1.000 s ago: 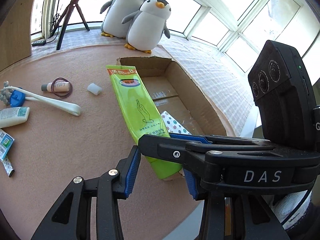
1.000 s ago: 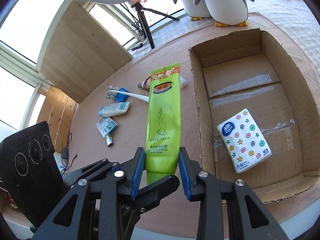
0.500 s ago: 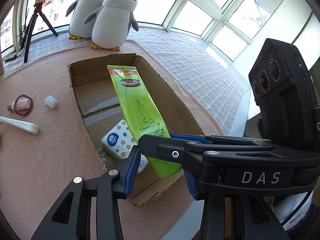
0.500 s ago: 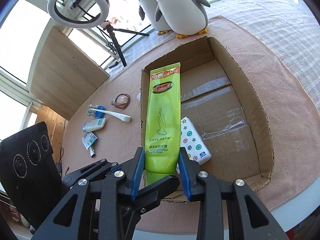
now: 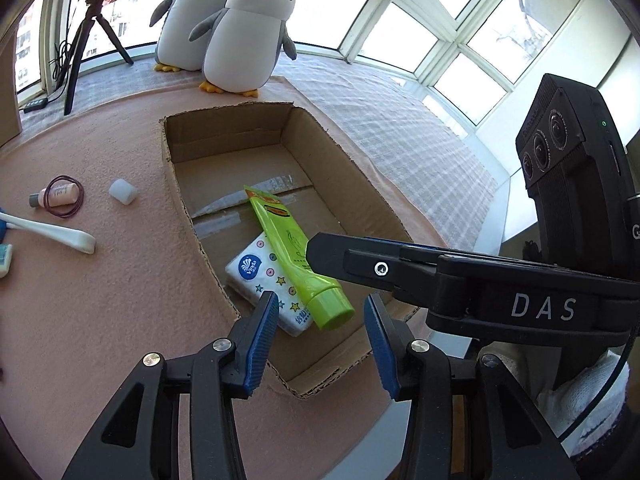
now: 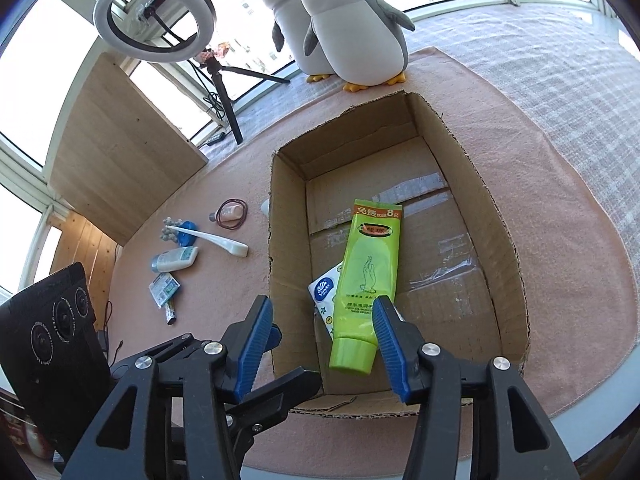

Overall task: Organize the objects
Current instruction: 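Carry the green tube with the right tool over the box, then open the right tool to release the green tube into the box, then close the right tool on the white massager's looped handle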

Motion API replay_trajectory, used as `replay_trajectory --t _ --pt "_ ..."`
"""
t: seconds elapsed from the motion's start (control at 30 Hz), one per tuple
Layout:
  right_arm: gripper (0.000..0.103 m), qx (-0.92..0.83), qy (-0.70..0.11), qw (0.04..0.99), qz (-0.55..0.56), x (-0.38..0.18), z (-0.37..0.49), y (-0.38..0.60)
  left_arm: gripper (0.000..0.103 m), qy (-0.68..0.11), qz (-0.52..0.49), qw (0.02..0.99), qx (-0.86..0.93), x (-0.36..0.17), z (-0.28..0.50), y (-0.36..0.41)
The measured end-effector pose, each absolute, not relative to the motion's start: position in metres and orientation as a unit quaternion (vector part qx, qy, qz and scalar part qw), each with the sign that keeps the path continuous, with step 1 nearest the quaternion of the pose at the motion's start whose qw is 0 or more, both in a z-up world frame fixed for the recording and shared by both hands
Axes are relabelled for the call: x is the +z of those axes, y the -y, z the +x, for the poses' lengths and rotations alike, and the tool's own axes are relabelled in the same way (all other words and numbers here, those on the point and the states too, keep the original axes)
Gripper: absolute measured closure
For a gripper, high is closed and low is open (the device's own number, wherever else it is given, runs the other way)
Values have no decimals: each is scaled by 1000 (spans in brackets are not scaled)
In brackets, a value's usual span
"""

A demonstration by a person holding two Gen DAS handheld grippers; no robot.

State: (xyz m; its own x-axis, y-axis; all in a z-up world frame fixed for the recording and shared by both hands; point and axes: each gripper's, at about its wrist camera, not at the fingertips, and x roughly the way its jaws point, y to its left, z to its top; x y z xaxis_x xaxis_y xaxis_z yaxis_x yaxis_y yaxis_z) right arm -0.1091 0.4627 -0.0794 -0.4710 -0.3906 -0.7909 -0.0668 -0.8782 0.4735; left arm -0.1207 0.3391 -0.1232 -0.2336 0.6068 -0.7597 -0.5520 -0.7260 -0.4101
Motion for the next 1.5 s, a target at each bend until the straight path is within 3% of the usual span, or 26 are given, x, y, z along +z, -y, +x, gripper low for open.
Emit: replay_trajectory --t 0.33,0.87,1.5 --pt "55 -835 213 108 496 -75 -114 -439 55 40 -498 332 800 -125 -118 -282" --pt "54 -838 161 191 484 -69 -157 -338 55 100 -512 199 830 -144 -120 -117" --pt "55 -797 62 211 563 -124 -265 -224 55 155 -501 87 847 -146 -100 16"
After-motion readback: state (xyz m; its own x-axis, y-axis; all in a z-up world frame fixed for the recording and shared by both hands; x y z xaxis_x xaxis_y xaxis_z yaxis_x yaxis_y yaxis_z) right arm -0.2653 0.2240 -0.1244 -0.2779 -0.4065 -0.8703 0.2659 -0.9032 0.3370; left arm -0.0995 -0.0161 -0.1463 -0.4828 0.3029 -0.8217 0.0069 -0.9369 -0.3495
